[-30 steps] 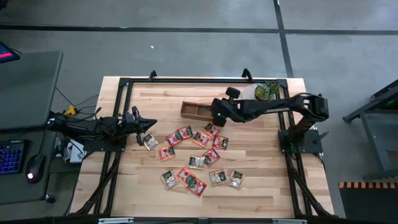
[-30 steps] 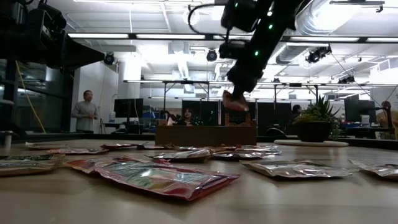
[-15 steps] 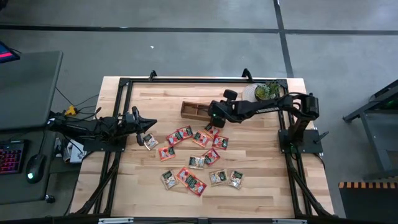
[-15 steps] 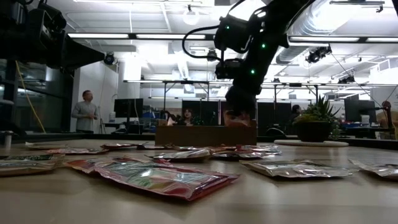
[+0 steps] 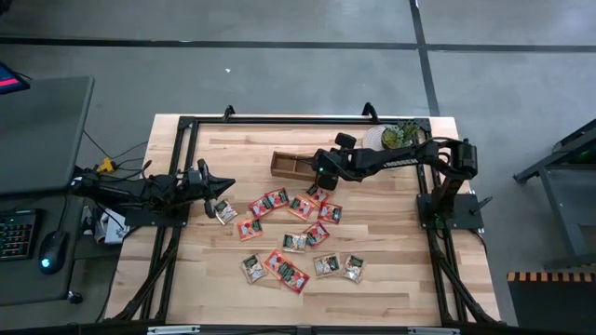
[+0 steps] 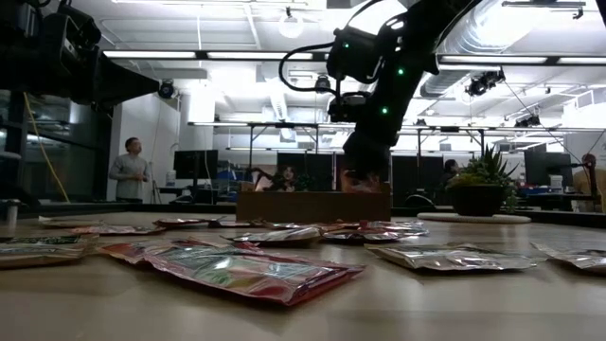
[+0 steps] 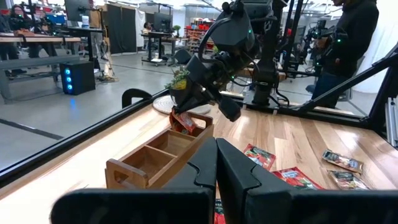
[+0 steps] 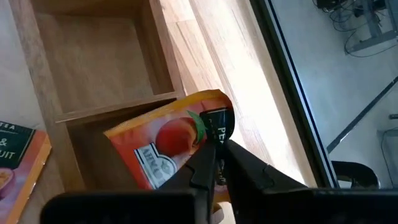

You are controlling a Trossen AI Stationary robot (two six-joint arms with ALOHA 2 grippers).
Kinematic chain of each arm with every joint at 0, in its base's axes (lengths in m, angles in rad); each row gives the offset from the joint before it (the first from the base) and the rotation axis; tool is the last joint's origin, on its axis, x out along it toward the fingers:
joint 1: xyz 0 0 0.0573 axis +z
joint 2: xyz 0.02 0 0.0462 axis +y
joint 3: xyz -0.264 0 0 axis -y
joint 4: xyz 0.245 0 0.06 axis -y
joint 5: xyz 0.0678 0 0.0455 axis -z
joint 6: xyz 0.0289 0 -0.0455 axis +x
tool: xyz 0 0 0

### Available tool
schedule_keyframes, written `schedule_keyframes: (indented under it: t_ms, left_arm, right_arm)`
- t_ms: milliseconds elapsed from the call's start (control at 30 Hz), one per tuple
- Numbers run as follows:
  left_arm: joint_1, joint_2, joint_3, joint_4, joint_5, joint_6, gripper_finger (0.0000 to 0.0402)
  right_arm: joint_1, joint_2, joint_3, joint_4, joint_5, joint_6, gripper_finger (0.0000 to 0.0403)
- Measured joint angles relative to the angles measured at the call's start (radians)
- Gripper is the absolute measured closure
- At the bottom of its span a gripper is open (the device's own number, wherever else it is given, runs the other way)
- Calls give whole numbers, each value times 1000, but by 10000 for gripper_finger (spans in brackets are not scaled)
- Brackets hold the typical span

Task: Pick & Place Tea
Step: Put the orange tea bag into the right section of the wooden organizer, then put the red tea bag into the middle section of the wooden organizer

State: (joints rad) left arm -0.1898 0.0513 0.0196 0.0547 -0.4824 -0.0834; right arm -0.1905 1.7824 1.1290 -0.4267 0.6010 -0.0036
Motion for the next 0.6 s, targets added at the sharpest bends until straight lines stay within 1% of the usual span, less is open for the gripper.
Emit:
schedule_keyframes:
  t_ms: [367, 600]
  left_arm:
    - [0, 0, 0, 0, 0, 0, 401]
    - [0, 0, 0, 0, 0, 0, 401]
  right_arm:
    - [0, -1, 0, 1, 18, -2, 299]
    - [6, -8, 4, -10, 17, -4, 270]
